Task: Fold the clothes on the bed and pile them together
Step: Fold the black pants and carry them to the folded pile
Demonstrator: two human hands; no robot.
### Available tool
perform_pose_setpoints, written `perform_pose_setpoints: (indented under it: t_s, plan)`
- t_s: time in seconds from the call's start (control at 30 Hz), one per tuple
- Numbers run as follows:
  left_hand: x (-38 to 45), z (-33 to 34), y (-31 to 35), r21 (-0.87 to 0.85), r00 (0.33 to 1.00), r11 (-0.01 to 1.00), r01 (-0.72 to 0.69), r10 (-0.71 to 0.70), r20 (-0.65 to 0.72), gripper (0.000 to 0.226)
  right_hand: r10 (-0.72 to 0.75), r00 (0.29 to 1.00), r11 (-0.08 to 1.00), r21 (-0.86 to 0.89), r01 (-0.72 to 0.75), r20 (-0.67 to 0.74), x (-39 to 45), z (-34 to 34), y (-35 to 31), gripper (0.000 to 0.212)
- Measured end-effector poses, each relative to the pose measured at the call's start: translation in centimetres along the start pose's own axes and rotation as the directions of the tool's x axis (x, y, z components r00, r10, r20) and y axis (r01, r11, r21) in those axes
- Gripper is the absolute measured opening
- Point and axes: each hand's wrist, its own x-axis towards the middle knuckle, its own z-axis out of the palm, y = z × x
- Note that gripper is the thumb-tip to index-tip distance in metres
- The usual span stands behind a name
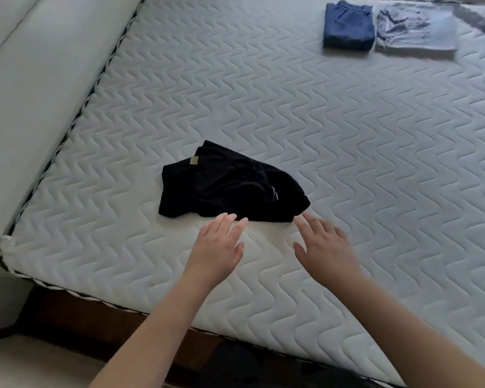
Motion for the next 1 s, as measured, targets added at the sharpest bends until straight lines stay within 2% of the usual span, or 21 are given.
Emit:
perform_pose_setpoints:
  t_s: [0.07, 0.2, 0.33, 0.47, 0.53, 0.7, 0.8, 0.9, 1.0]
  plan:
    - [2.4, 0.9, -1.7, 0.014, 0.999, 0.999, -0.043, 0.043, -0.013, 0.052, 0.034, 0.999, 0.999, -0.003, -0.034, -0.004, 1.5, 0.7, -0.8, 0.059]
    - [7.8, 3.9, -3.6, 0.043, 0.993, 0.993, -0.111, 0.109, 0.050, 0.056, 0.078, 0.997, 0.997, 0.014, -0.078, -0.002, 4.7, 2.7, -0.8, 0.060]
    - [13.0, 9.1, -4.6, 0.072, 0.986, 0.988, -0.134, 0.126, 0.113, 0.064, 0.089, 0.996, 0.996, 0.015, -0.089, 0.004, 8.9, 6.3, 0.9, 0.061]
    - [16.9, 14.4, -4.8, 0.131, 0.969, 0.979, -0.155, 0.126, 0.211, 0.071, 0.081, 0.997, 0.995, -0.054, -0.081, -0.002, 12.6, 10.0, 3.2, 0.063]
    - [18.4, 16.8, -5.0, 0.163, 0.968, 0.973, -0.163, 0.125, 0.217, 0.077, 0.082, 0.997, 0.994, -0.071, -0.082, -0.001, 14.5, 11.9, 4.3, 0.064]
    - [21.8, 22.1, -6.7, 0.259, 0.987, 0.958, -0.123, 0.091, 0.131, 0.095, 0.042, 0.994, 0.995, -0.097, -0.033, 0.097, 20.5, 17.0, 6.4, 0.081]
    - [23.6, 24.7, -8.2, 0.297, 0.970, 0.948, -0.113, 0.040, 0.241, 0.108, 0.055, 0.979, 0.995, -0.089, -0.038, 0.198, 22.7, 19.8, 7.6, 0.084]
    - [25.0, 27.3, -8.9, 0.270, 0.932, 0.954, -0.128, 0.022, 0.363, 0.101, 0.049, 0.947, 0.999, -0.003, -0.050, 0.318, 23.8, 22.5, 8.7, 0.095]
    - [25.8, 29.4, -9.1, 0.250, 0.927, 0.961, -0.117, 0.015, 0.374, 0.096, 0.040, 0.957, 0.999, 0.020, -0.047, 0.288, 23.7, 25.4, 8.9, 0.104]
